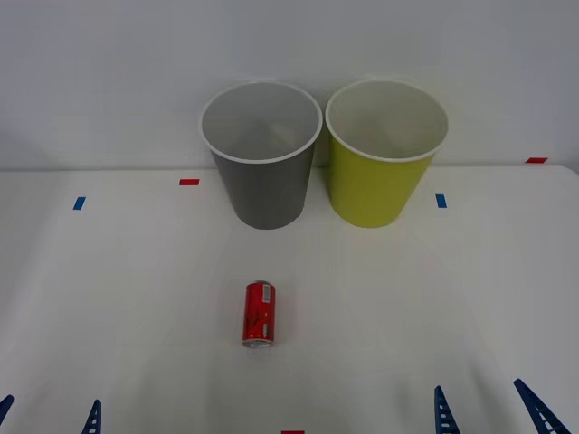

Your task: Put cans in the gray bin and PET bottles in the light green bin.

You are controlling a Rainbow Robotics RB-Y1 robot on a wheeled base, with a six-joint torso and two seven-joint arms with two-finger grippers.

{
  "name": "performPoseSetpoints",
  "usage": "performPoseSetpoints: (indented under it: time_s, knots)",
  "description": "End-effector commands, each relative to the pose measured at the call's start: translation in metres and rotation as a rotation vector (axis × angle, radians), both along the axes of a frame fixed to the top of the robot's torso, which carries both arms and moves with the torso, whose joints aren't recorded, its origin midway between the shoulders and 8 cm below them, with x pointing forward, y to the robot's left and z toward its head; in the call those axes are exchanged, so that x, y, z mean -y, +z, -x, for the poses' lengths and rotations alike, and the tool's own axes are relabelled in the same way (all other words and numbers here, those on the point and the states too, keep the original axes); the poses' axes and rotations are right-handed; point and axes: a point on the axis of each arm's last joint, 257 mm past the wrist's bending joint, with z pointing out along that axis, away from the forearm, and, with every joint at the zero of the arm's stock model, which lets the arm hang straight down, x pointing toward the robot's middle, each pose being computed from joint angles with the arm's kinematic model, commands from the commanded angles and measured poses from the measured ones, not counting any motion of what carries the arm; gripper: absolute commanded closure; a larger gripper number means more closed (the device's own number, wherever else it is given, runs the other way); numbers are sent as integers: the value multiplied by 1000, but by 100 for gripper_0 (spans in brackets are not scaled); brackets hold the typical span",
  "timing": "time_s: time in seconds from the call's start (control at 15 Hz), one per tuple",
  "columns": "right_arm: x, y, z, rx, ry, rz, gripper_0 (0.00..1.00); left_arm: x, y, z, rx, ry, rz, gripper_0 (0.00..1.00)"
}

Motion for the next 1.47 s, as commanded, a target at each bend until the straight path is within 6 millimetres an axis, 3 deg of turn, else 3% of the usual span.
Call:
performPoseSetpoints:
  time_s: [0.07,1.33,1.47]
  knots:
    - [0,0,0,0,0,0,0,0,0,0,0,0,0,0]
    - [0,0,0,0,0,0,0,0,0,0,0,0,0,0]
    - [0,0,0,0,0,0,0,1,-18,-2,-27,-8,-2,0]
